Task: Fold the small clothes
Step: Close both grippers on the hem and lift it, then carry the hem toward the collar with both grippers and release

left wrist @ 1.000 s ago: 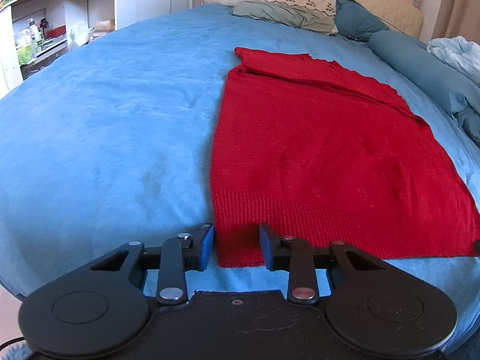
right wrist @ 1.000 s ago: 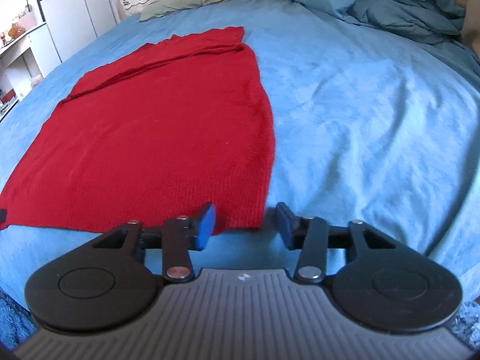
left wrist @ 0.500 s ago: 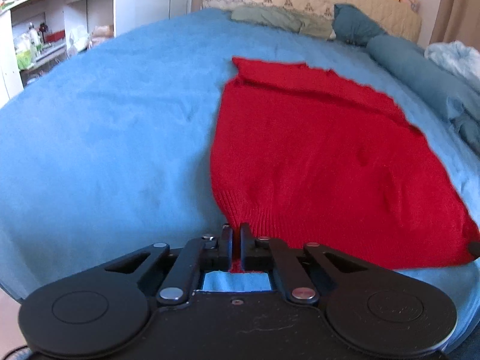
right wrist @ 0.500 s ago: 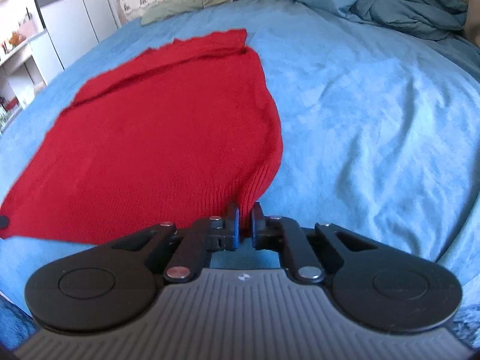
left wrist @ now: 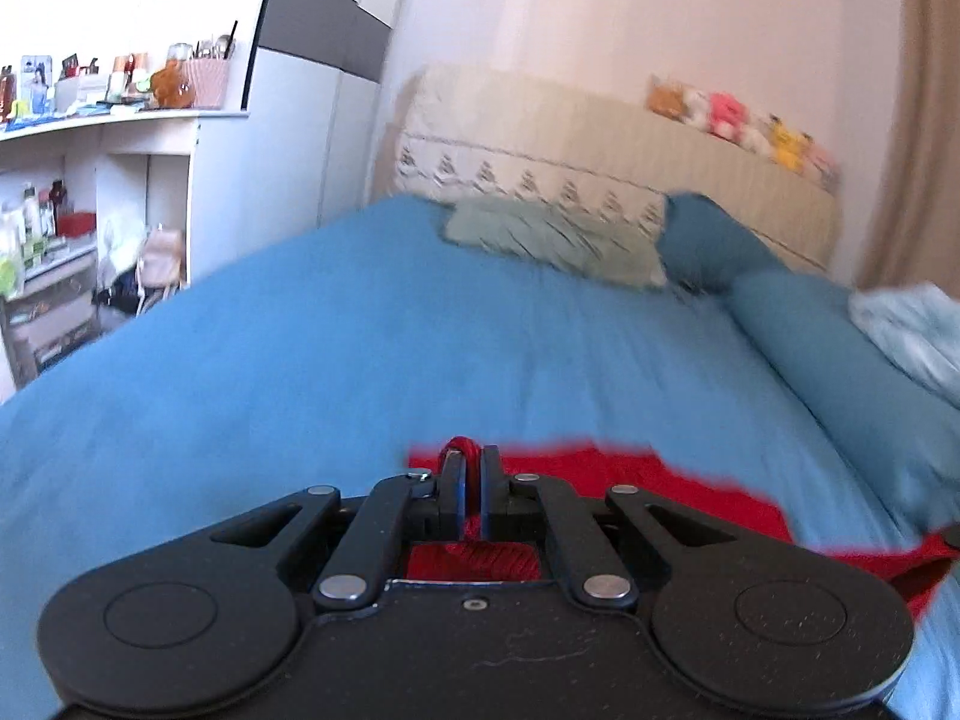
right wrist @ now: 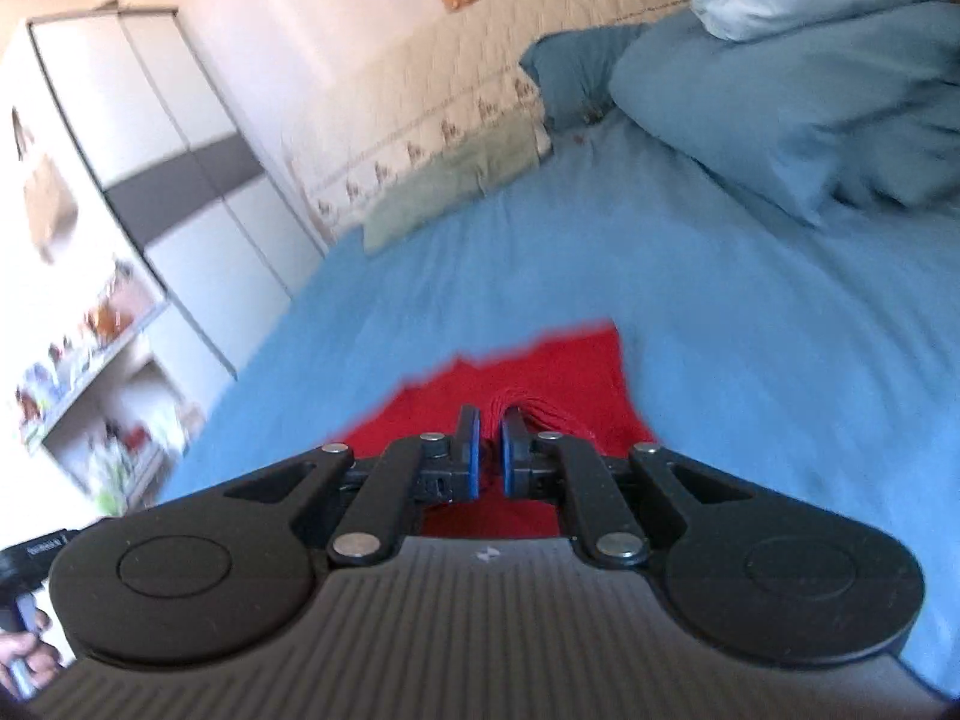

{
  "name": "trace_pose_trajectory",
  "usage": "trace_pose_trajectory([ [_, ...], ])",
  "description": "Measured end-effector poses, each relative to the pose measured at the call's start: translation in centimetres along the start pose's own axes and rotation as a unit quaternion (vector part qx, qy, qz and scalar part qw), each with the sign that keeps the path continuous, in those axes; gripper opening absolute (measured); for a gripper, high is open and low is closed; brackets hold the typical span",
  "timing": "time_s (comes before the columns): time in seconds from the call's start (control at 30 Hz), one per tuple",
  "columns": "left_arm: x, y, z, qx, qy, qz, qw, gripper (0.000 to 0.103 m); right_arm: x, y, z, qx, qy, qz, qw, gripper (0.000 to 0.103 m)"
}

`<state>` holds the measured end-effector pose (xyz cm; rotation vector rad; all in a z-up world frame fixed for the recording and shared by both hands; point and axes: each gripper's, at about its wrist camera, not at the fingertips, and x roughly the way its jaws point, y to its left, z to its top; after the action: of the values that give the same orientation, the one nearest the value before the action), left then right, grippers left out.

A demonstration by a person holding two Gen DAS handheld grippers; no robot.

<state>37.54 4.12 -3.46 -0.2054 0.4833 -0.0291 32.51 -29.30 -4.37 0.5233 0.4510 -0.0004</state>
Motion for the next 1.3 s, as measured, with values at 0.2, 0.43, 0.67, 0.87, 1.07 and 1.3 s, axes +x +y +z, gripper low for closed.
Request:
trace_pose_trajectory([
  [0.2, 20.1, -1.2, 1.0, -0.038, 0.049, 0.067, 0.9958, 0.004, 19.0, -3.4, 3.0, -0.02, 0.015, -0.044, 0.999, 0.022],
  [0.43, 27.1, -0.1, -1.1, -0.04, 0.124, 0.098, 0.9866, 0.016, 27.0, -6.3, 2.1, -0.031, 0.07, -0.081, 0.994, 0.026],
  [0.67, 19.0, -0.8, 2.2, 0.046, 0.096, 0.09, 0.9902, 0.078, 20.5, -2.4, 2.9, -0.097, 0.067, -0.06, 0.991, 0.096],
  [0.87, 16.2, -2.4, -3.1, 0.123, 0.194, -0.003, 0.9732, 0.092, 20.0, 0.1, -1.8, -0.121, 0.162, -0.055, 0.978, 0.098],
  [1.07, 16.5, -0.5, -7.0, 0.121, 0.241, 0.017, 0.9627, 0.09, 20.7, -2.6, -5.1, -0.08, 0.198, -0.115, 0.97, 0.097],
  [1.3, 16.5, -0.6, -6.9, 0.15, 0.253, 0.024, 0.9553, 0.09, 19.0, -3.6, -4.2, -0.083, 0.205, -0.153, 0.963, 0.095],
])
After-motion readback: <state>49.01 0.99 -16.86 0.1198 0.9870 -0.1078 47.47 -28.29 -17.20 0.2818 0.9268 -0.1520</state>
